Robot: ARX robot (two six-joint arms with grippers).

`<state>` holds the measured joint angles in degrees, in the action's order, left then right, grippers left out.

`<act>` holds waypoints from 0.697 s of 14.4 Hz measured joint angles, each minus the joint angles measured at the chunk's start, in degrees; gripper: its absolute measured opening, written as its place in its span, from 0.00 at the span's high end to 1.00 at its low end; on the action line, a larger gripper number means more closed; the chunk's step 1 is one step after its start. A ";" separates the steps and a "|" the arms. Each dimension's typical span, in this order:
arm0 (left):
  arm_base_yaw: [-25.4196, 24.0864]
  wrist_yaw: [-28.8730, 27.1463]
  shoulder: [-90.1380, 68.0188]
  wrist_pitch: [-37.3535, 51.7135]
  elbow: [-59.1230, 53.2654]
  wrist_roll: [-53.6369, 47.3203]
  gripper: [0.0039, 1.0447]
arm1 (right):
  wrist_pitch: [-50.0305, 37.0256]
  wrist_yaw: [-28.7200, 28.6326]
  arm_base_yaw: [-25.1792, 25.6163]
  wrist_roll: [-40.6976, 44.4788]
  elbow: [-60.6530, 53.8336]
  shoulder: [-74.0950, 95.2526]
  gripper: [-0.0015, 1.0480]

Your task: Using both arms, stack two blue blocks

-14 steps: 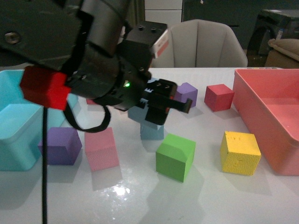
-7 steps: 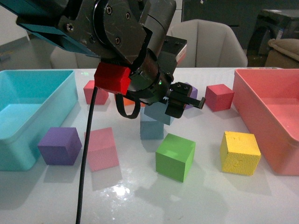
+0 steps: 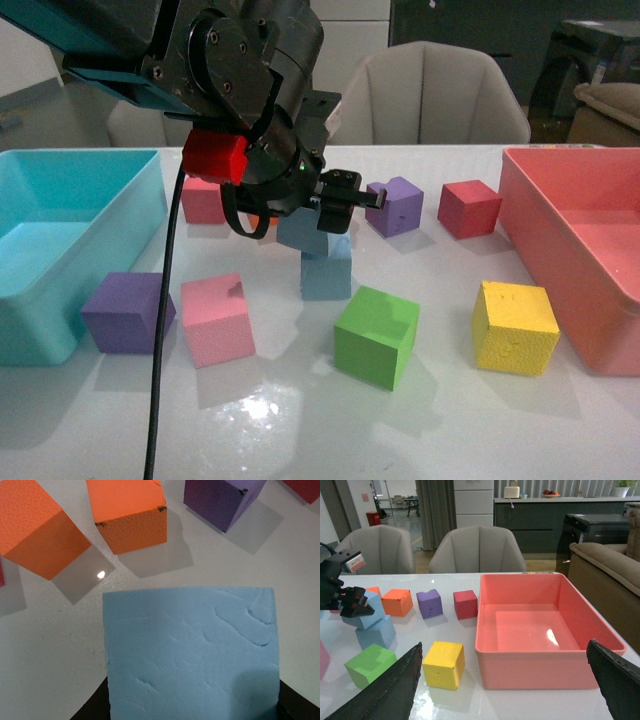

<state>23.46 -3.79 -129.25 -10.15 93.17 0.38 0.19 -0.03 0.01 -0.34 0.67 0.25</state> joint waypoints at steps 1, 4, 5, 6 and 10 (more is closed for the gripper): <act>-0.07 0.79 -0.42 -0.31 1.03 1.27 0.53 | 0.02 0.02 0.00 0.00 0.00 0.00 0.06; 0.17 1.49 -1.88 -0.66 2.23 2.73 0.53 | 0.00 0.02 0.00 0.00 0.00 0.00 0.06; 0.33 1.44 -2.51 -0.44 2.25 2.75 0.53 | 0.02 0.02 0.00 0.00 0.00 0.00 0.06; 0.33 1.29 -2.54 -0.39 2.36 2.82 0.53 | 0.02 0.02 0.00 0.00 0.00 0.00 0.06; 0.17 1.44 -2.58 -0.09 2.36 3.67 0.32 | 0.02 0.02 0.00 0.02 0.00 0.00 0.06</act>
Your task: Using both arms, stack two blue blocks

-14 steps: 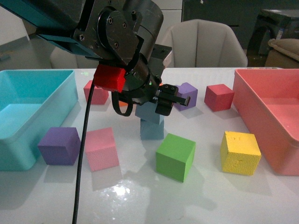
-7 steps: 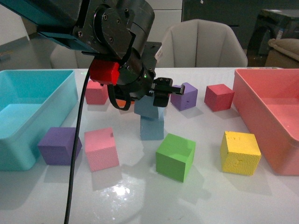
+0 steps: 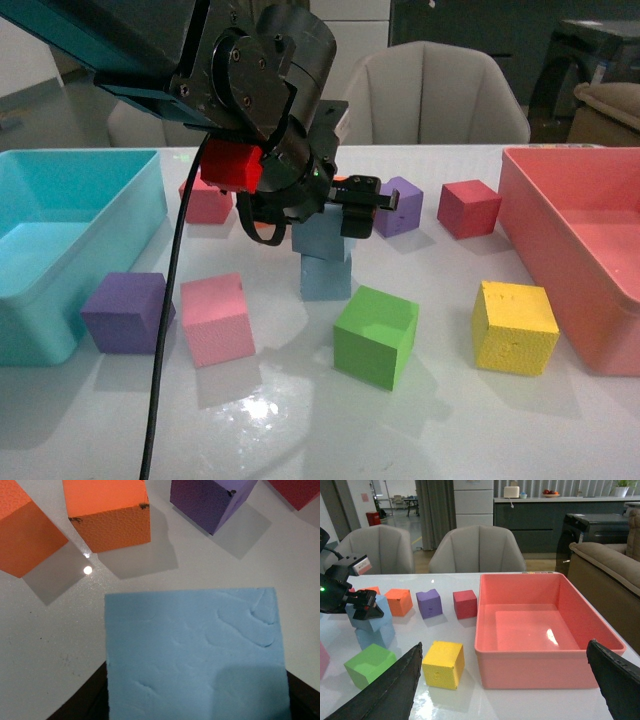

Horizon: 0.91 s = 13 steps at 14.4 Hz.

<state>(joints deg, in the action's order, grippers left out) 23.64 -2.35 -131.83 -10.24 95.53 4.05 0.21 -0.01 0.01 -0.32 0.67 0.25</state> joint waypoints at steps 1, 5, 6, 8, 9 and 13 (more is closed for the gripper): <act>-0.17 0.17 0.00 0.42 -0.17 0.02 0.16 | 0.00 0.00 0.00 -0.02 0.00 0.00 0.06; -0.24 -0.26 0.57 1.11 -0.63 0.00 0.07 | -0.02 0.00 0.00 -0.02 0.00 0.00 0.06; -0.24 -0.31 0.66 1.16 -0.66 0.00 0.07 | 0.00 -0.02 0.00 -0.02 0.00 0.00 0.06; -0.24 -0.68 1.16 1.42 -0.83 0.00 0.06 | -0.02 0.00 0.00 -0.02 0.00 0.00 0.06; -0.24 -0.92 2.25 2.19 -1.33 -0.02 0.06 | -0.02 -0.02 0.00 -0.02 0.00 0.00 0.06; -0.02 -0.55 14.23 8.07 -9.03 0.02 0.06 | 0.00 0.00 0.00 -0.02 0.00 0.00 0.06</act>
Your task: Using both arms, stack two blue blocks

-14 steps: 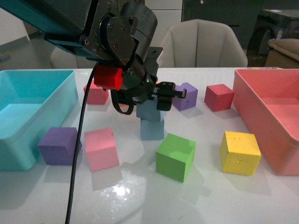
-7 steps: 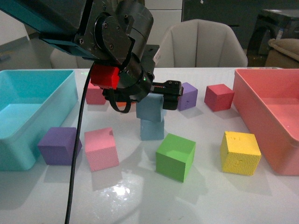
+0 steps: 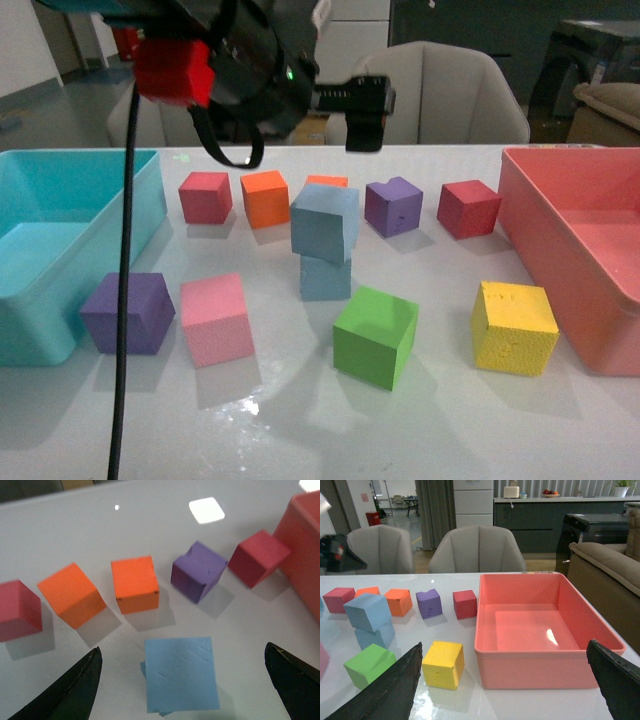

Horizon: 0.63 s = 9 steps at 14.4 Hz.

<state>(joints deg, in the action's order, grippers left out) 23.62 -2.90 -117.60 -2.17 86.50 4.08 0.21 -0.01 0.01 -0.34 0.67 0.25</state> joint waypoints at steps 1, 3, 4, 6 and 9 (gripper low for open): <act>0.37 0.09 5.75 3.85 -4.85 -0.15 0.06 | 0.00 0.00 0.00 0.00 0.00 0.00 0.06; 1.68 0.28 18.91 12.13 -15.98 -2.91 0.06 | -0.02 0.00 0.00 0.00 0.00 0.00 0.06; 1.86 1.40 26.10 14.27 -21.11 -4.13 0.06 | -0.02 0.00 0.00 0.00 0.00 0.00 0.06; 1.29 -14.73 38.42 31.63 -35.34 -4.48 0.25 | 0.00 0.00 0.00 0.00 0.00 0.00 0.06; -6.19 -15.58 48.22 39.93 -54.64 -4.26 0.62 | 0.00 -0.02 0.00 0.00 0.00 0.00 0.06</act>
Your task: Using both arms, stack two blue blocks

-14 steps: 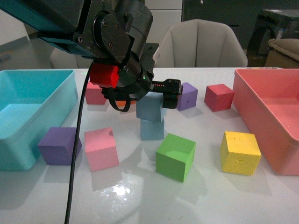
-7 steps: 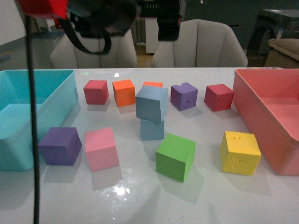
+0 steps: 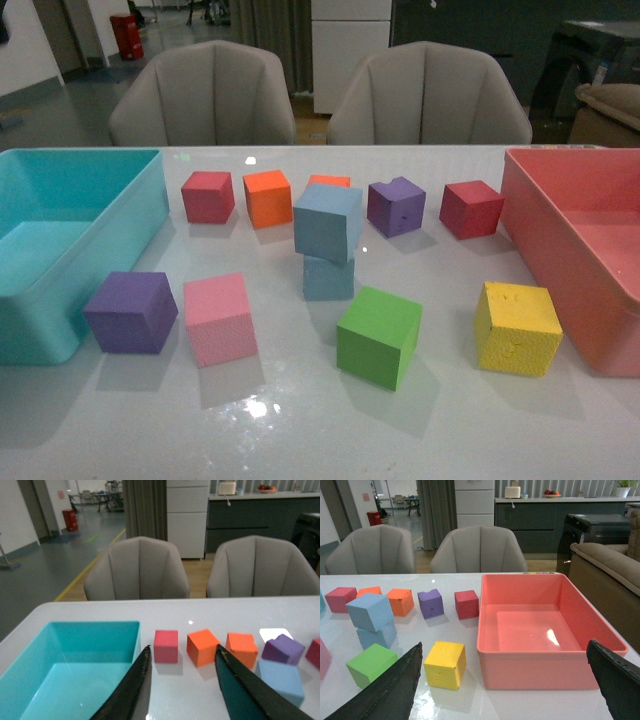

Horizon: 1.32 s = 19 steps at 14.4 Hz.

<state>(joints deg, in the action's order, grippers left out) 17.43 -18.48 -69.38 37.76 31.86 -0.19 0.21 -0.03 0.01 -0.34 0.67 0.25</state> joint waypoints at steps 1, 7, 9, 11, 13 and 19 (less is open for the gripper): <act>-1.44 2.27 2.73 1.05 -4.57 0.00 0.74 | -0.02 0.00 0.00 0.00 0.00 0.00 0.06; -9.62 10.84 18.56 1.88 -20.87 0.13 0.99 | -0.02 0.00 0.00 0.00 0.00 0.00 0.06; -11.65 12.31 23.39 -0.15 -23.93 0.15 0.99 | -0.02 0.02 0.00 0.00 0.00 0.00 0.06; -14.38 16.44 28.00 -2.67 -26.10 0.13 0.99 | 0.00 0.02 0.00 0.02 0.00 0.00 0.06; -17.70 17.99 32.94 -5.66 -27.91 0.17 0.99 | 0.00 0.00 0.00 0.00 0.00 0.00 0.06; -17.27 18.47 44.00 -12.76 -31.26 0.17 0.99 | 0.00 0.02 0.00 0.00 0.00 0.00 0.06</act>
<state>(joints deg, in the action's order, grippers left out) 0.16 -0.01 -25.39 24.99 0.60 -0.01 0.21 -0.01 0.01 -0.34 0.67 0.25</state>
